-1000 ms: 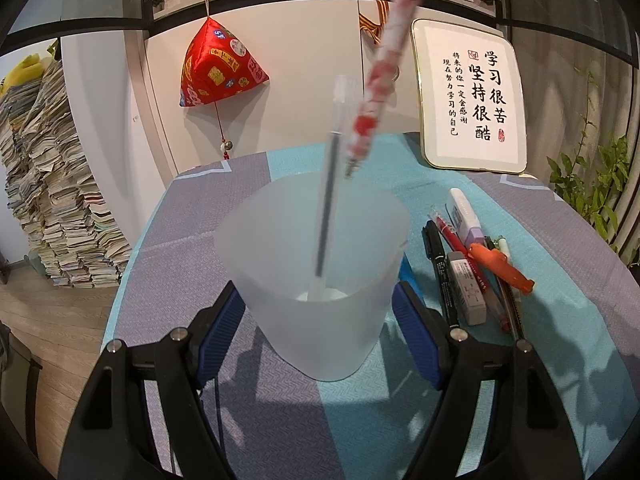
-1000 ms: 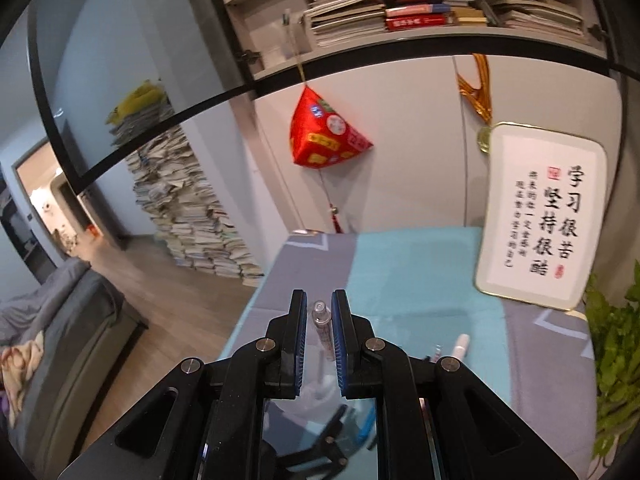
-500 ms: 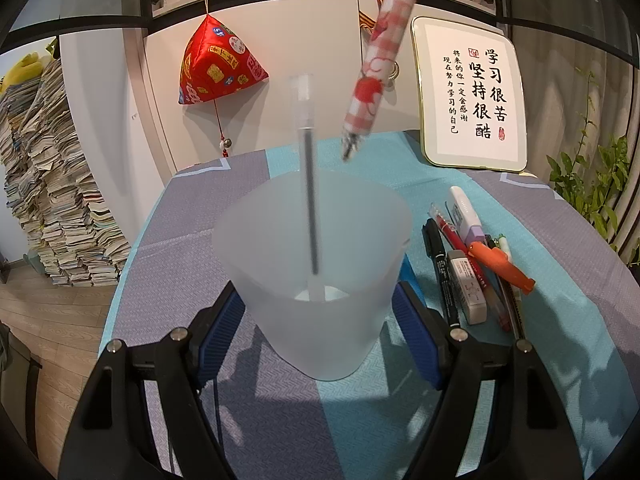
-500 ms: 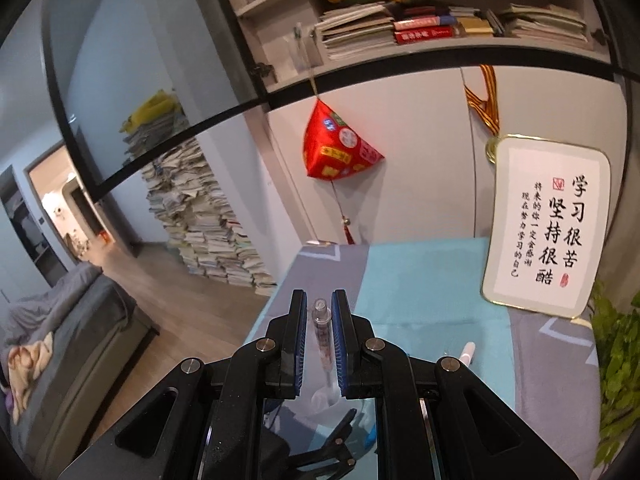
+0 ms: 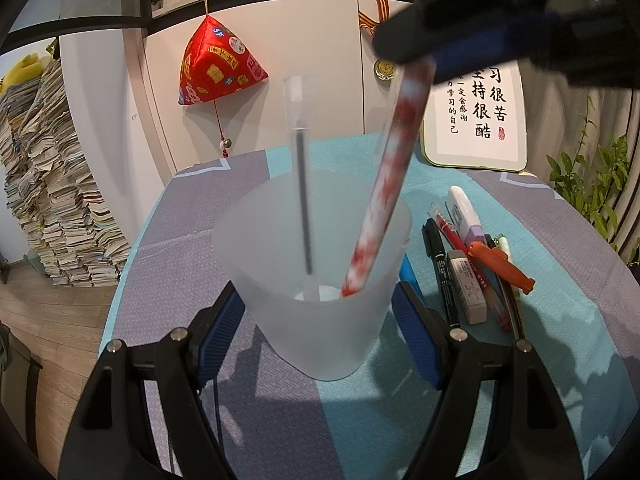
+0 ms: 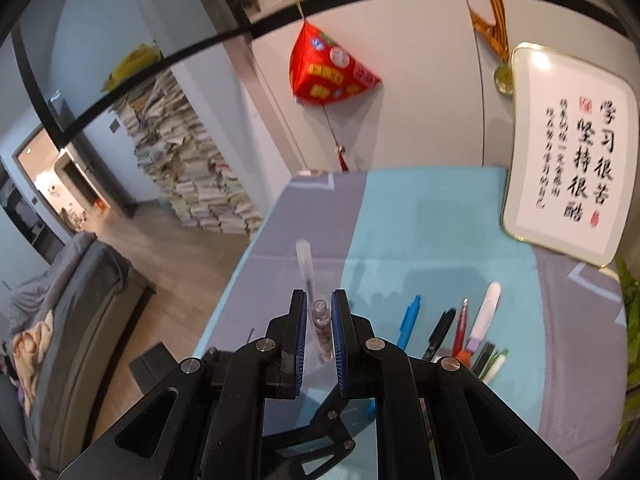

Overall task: Organize stationery
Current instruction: 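Carry the pink patterned pen with the right gripper into the frosted cup, then lower the right gripper onto the green pen and grasp it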

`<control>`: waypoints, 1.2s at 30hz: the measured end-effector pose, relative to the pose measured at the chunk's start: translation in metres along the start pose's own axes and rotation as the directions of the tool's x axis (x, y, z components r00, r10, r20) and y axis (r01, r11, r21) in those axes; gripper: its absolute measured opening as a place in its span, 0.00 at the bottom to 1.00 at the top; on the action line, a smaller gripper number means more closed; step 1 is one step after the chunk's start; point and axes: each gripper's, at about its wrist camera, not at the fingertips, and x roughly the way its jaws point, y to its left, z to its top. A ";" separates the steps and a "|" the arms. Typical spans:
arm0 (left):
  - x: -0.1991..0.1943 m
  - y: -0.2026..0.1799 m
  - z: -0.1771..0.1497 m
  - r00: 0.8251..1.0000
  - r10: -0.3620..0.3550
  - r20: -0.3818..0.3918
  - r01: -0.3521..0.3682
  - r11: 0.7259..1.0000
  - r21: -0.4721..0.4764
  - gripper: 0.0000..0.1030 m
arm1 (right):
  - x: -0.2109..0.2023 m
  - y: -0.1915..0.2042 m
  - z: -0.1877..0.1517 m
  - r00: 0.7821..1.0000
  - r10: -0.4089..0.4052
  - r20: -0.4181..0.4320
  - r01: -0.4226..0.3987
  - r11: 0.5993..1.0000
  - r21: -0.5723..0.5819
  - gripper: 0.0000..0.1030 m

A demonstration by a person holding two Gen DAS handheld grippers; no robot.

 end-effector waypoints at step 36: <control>-0.001 0.000 0.002 1.000 0.004 -0.001 -0.004 1.000 0.004 0.73 | 0.033 -0.149 -0.056 0.925 -0.256 -0.279 0.346 0.873 0.344 0.13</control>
